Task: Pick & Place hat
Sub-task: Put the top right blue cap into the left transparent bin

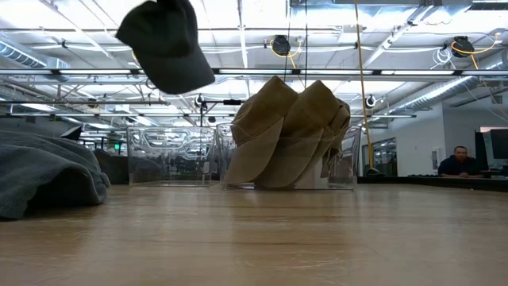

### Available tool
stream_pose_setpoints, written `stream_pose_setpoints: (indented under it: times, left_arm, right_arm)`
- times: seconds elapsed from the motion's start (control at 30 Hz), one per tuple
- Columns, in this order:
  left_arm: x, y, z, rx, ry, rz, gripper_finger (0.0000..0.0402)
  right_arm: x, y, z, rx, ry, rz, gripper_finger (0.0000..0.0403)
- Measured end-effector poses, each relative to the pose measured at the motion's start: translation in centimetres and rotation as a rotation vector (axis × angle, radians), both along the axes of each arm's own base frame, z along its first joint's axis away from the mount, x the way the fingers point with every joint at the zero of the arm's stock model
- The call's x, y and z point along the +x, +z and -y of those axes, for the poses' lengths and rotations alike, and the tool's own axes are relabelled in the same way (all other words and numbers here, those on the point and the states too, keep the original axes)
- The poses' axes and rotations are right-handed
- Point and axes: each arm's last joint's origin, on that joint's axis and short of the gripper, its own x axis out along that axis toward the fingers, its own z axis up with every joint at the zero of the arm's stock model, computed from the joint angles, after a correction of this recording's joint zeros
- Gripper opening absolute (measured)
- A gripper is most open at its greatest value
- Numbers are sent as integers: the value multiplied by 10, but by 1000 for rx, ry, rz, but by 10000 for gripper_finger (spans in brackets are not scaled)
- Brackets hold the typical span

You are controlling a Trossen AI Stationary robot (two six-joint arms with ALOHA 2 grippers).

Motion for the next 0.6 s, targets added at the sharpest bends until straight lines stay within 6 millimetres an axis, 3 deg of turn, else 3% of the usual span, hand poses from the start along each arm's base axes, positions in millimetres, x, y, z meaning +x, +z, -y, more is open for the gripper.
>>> stream_pose_setpoints:
  times: [0.6]
  left_arm:
    - [28, -44, -80, 14, -10, -252, 31]
  right_arm:
    - [0, 1, 0, -45, 10, -1, 212]
